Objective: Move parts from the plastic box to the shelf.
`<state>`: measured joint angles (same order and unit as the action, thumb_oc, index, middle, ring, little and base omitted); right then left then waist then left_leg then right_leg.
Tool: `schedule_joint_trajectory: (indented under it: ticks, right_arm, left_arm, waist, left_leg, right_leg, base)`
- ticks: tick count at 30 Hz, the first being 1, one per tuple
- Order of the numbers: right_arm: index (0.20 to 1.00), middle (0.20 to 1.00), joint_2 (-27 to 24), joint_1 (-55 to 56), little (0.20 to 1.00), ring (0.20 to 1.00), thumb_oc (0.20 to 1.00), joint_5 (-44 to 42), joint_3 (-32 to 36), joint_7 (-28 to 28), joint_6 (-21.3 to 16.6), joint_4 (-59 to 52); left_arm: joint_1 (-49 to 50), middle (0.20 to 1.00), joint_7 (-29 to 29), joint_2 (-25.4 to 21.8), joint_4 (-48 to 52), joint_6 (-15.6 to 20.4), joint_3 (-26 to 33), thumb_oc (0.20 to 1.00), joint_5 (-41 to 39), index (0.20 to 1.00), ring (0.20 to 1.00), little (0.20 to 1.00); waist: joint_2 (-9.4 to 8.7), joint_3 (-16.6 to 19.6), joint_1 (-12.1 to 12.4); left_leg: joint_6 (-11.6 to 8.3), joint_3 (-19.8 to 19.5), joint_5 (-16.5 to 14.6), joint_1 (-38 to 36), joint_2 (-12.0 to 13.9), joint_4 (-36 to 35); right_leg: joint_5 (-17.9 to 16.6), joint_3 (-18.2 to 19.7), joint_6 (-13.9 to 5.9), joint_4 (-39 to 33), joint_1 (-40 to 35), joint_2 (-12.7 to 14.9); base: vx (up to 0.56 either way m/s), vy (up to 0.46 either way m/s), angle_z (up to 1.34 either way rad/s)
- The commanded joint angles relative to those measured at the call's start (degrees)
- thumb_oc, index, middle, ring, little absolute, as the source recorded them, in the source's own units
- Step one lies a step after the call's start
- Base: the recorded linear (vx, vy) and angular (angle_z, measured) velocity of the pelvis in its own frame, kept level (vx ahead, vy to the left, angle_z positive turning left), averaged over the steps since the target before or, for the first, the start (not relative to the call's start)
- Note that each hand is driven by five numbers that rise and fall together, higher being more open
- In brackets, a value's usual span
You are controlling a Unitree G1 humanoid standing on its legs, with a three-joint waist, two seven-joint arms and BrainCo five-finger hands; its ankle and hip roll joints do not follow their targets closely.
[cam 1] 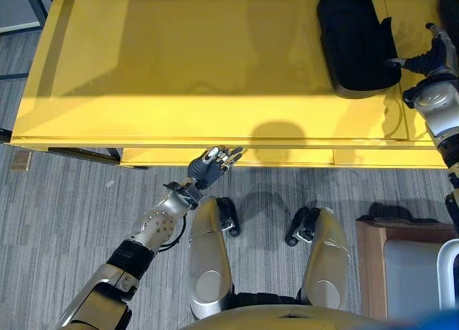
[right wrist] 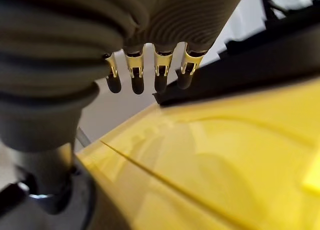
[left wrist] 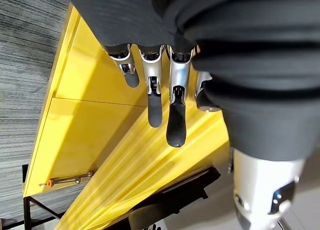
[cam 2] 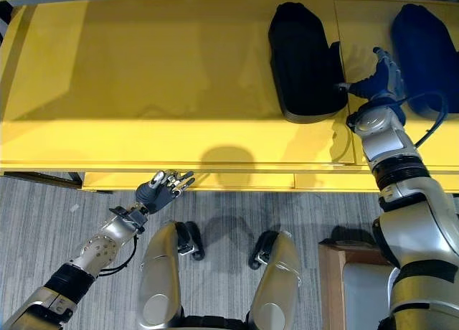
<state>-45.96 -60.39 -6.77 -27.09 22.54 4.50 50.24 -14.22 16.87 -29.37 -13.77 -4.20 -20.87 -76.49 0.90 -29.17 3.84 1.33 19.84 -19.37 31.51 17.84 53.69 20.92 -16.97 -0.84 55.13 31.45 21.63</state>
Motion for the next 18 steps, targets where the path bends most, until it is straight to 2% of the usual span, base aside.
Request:
schedule_joint_trajectory:
  ticks: [1,3,4,5,8,9,11,15,16,18]
  right_arm:
    - [1.000,1.000,-0.6,0.6,1.000,1.000,1.000,-4.8,3.4,4.2,-8.5,-3.4]
    - [1.000,1.000,0.2,2.9,1.000,1.000,1.000,-6.7,5.8,3.6,-10.5,-6.4]
    - [1.000,1.000,1.3,5.7,1.000,1.000,1.000,-8.7,8.4,2.5,-13.1,-10.2]
    - [1.000,1.000,1.9,7.0,1.000,1.000,1.000,-9.0,9.3,2.2,-13.1,-12.1]
    - [1.000,1.000,4.0,11.2,1.000,1.000,1.000,-9.8,11.7,0.7,-11.2,-17.6]
    - [1.000,1.000,6.3,15.1,1.000,1.000,1.000,-12.9,13.0,-1.5,-9.5,-21.7]
    - [1.000,1.000,8.7,19.6,1.000,1.000,1.000,-13.7,14.2,-2.9,-8.1,-25.3]
    - [1.000,1.000,11.3,23.6,1.000,1.000,1.000,-15.5,15.0,-2.5,-6.6,-28.1]
    - [1.000,1.000,12.9,25.3,1.000,1.000,1.000,-14.9,15.8,-2.1,-6.1,-28.7]
    - [1.000,1.000,14.4,26.6,1.000,1.000,1.000,-14.4,16.4,-1.1,-6.2,-28.6]
  left_arm:
    - [-3.3,1.000,-0.5,2.6,3.1,6.7,3.2,1.000,-0.7,1.000,1.000,1.000]
    - [-2.1,1.000,-2.0,3.3,3.6,7.0,3.4,1.000,0.6,1.000,1.000,1.000]
    - [-0.9,1.000,-3.1,3.8,4.6,6.6,3.6,1.000,0.4,1.000,1.000,1.000]
    - [-0.3,1.000,-3.4,4.1,5.1,6.4,3.7,1.000,0.3,1.000,1.000,1.000]
    - [1.5,1.000,-4.5,5.2,6.3,6.1,4.5,1.000,0.9,1.000,1.000,1.000]
    - [3.1,1.000,-4.2,6.3,7.5,5.8,5.3,1.000,1.6,1.000,1.000,1.000]
    - [5.1,1.000,-4.4,7.3,8.7,5.9,5.8,1.000,3.0,1.000,1.000,1.000]
    - [6.3,1.000,-4.9,8.0,9.6,5.7,6.1,1.000,3.2,1.000,1.000,1.000]
    - [6.6,1.000,-5.2,8.3,9.9,5.4,6.4,1.000,3.5,1.000,1.000,1.000]
    - [6.9,1.000,-5.8,8.8,10.4,5.2,6.3,1.000,4.5,1.000,1.000,1.000]
  waist:
    - [0.72,1.9,0.7]
    - [0.87,2.1,0.4]
    - [0.90,2.4,0.2]
    - [0.89,2.5,0.1]
    - [0.82,3.2,-0.3]
    - [0.76,3.5,-0.7]
    - [0.55,4.1,-1.0]
    - [0.31,4.8,-1.3]
    - [0.26,5.4,-1.5]
    - [0.27,5.9,-1.6]
  left_leg:
    - [-3.84,-4.9,-1.4,-6.1,0.9,-8.3]
    - [-3.77,-4.6,-1.1,-7.0,0.6,-9.1]
    - [-3.84,-4.4,-0.5,-8.3,0.3,-10.7]
    - [-3.85,-4.2,-0.2,-8.8,0.1,-11.4]
    - [-3.99,-3.5,1.2,-11.1,-0.2,-14.6]
    - [-3.88,-2.9,2.1,-12.5,-0.5,-16.4]
    - [-3.77,-2.6,2.7,-14.0,-0.8,-17.8]
    - [-3.58,-2.3,3.1,-15.3,-1.0,-19.0]
    - [-3.14,-1.9,4.6,-15.6,-1.0,-20.4]
    - [-3.13,-1.9,4.8,-16.5,-1.0,-21.0]
  right_leg:
    - [-1.4,2.0,-3.84,-2.9,-3.2,1.6]
    - [-1.3,2.0,-3.84,-3.2,-3.9,1.5]
    - [-1.4,1.8,-3.92,-4.1,-5.1,1.2]
    - [-1.5,1.7,-3.97,-4.7,-5.6,1.2]
    - [-2.1,1.5,-4.19,-7.1,-7.5,0.6]
    - [-2.4,1.3,-4.14,-8.4,-8.8,0.1]
    - [-2.4,1.3,-4.05,-9.5,-10.4,-0.5]
    - [-2.4,1.3,-3.91,-10.3,-11.7,-0.8]
    - [-3.5,1.0,-3.26,-11.6,-12.2,-1.3]
    - [-3.7,1.0,-3.16,-12.4,-13.3,-1.7]
  base:
    - [0.08,0.005,-0.07]
    - [0.09,0.018,-0.01]
    - [0.11,0.012,0.00]
    - [0.10,0.005,0.01]
    - [0.09,0.000,-0.03]
    - [0.09,0.001,-0.04]
    - [0.10,0.000,0.02]
    - [0.06,-0.002,0.01]
    - [0.08,-0.010,0.04]
    - [0.07,-0.008,0.02]
